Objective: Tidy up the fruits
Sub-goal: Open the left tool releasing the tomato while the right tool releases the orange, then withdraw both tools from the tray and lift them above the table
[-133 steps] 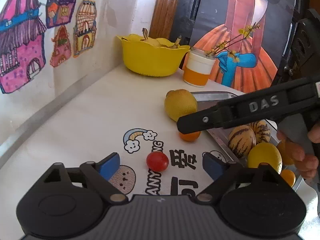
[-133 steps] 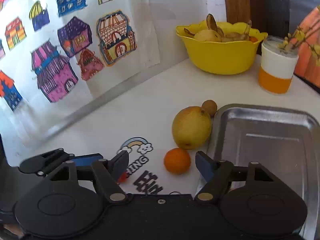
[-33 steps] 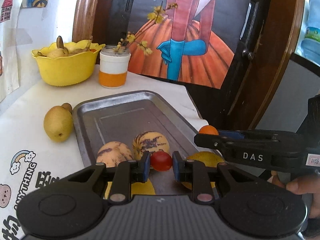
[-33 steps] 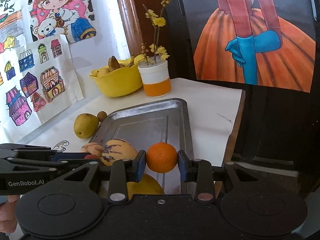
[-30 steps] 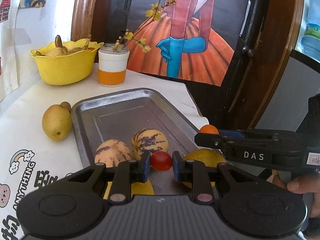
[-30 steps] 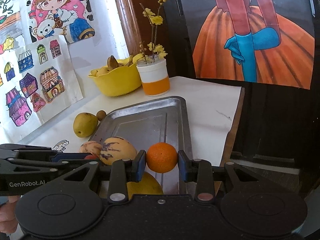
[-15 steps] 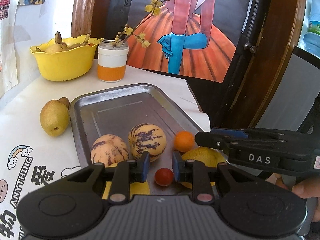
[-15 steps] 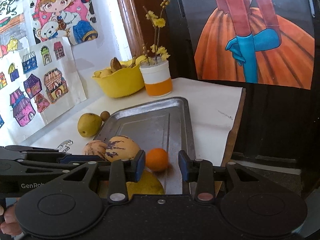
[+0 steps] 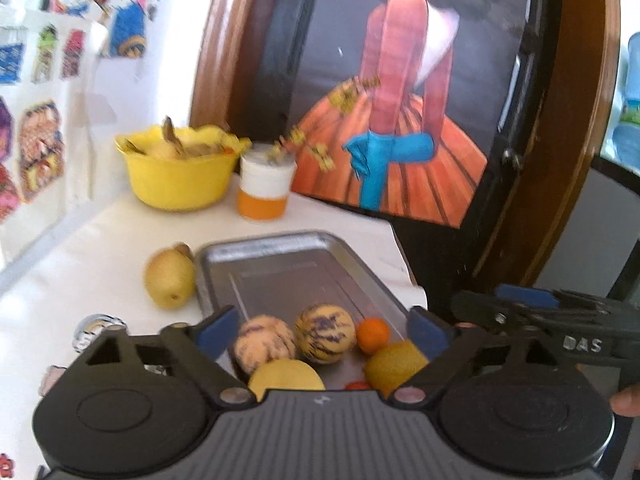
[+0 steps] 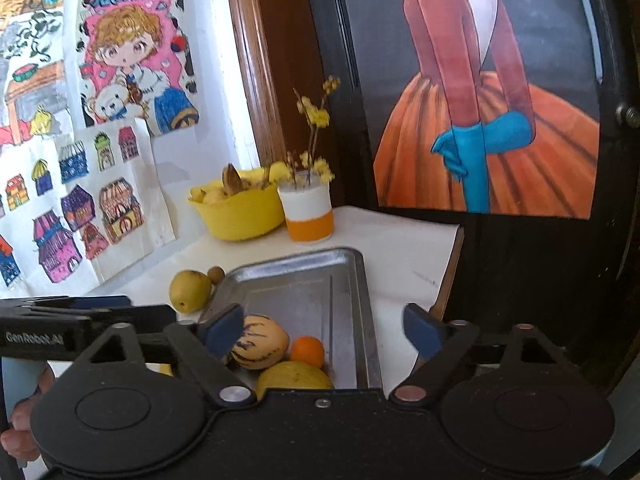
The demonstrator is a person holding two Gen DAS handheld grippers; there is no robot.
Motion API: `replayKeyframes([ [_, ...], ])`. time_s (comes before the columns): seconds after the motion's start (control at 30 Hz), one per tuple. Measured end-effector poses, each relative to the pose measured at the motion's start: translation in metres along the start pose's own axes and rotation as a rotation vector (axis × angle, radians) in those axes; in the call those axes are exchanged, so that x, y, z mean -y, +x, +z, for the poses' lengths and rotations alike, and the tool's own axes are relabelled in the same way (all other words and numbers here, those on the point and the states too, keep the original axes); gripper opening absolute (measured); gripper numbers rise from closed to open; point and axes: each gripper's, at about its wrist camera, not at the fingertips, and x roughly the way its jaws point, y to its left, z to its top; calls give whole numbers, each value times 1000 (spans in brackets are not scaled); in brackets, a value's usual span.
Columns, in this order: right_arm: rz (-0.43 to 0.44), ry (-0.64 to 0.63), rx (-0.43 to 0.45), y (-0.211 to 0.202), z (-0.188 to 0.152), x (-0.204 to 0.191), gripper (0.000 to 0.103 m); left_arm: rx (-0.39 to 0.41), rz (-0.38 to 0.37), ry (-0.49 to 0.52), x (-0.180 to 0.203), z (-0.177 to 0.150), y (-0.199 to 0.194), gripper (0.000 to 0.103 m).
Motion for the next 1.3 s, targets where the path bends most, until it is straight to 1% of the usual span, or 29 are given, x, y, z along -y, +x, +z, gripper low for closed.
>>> replayKeyframes([
  [0.03,-1,2,10,-6,1,-2,99,20,5,-9,-2,1,-7,103],
  [0.13,9,6,24,-24,2,-10,102,60,20,-29,-9,2,-27,103],
  [0.23,6,-2,21,-40,0,-20,102,84,35,-49,-18,1,-47,103],
  [0.4,10,-34,-12,-64,-11,-43,102,109,57,-64,-34,-7,-78,103],
  [0.57,13,-80,-65,-82,-28,-71,102,103,80,-103,-53,-21,-104,103],
  [0.73,21,-135,-126,-90,-47,-99,102,91,111,-121,-70,-37,-123,103],
  [1.03,46,-149,-231,-94,-80,-135,102,46,182,-155,-102,-70,-151,103],
  [1.17,58,-167,-259,-95,-87,-148,102,26,214,-174,-113,-82,-159,103],
  [1.3,71,-189,-270,-94,-89,-161,102,8,224,-196,-122,-91,-165,103],
])
